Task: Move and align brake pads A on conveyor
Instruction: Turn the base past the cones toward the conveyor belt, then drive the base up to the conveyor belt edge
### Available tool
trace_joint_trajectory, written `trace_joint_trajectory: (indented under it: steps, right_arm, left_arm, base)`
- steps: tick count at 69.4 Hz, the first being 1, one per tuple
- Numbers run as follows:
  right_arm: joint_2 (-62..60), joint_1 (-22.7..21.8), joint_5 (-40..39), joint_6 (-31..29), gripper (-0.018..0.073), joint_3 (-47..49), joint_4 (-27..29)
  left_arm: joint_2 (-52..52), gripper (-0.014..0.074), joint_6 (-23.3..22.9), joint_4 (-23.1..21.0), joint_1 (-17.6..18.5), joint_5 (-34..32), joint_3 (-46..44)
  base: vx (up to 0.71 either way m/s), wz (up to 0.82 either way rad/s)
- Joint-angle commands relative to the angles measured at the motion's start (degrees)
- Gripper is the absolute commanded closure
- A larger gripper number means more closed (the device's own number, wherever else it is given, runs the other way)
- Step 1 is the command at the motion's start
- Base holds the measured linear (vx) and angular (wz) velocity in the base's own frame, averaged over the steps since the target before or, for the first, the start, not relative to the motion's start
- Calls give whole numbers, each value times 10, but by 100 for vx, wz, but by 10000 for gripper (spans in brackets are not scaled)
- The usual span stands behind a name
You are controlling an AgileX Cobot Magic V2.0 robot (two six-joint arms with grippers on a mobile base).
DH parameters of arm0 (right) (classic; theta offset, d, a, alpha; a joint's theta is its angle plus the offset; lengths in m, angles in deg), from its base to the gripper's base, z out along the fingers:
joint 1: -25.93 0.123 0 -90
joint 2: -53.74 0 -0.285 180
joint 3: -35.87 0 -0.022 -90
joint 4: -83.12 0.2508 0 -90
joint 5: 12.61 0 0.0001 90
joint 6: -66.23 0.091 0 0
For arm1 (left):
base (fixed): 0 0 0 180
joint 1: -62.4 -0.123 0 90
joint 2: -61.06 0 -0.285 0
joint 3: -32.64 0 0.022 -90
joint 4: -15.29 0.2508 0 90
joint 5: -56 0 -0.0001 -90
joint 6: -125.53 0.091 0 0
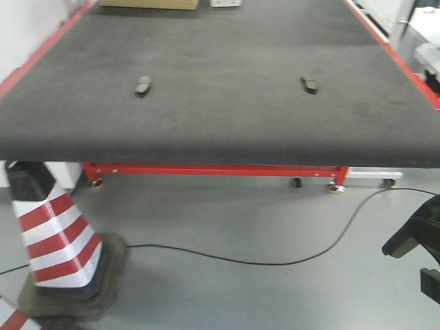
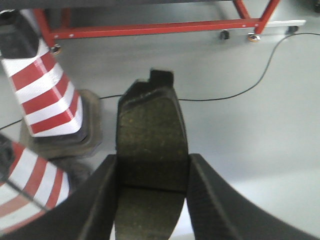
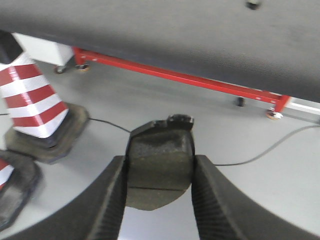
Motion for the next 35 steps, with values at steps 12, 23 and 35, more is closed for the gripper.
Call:
trace_joint_trajectory:
  steps: [12,23,35]
  right_arm:
    - [-2,-1,-50,-2,564,16,-7]
    - [-2,-1,-50,-2,564,16,-7]
    - [-3,-1,-50,-2,564,16,-7]
  left_arm:
    - [4,603,-4,7,2,-45,-16]
    - [4,603,-4,7,2,-45,-16]
    - [4,603,-4,7,2,-45,-16]
  base:
    - [12,-32]
    - [20,-25]
    - [30,-8]
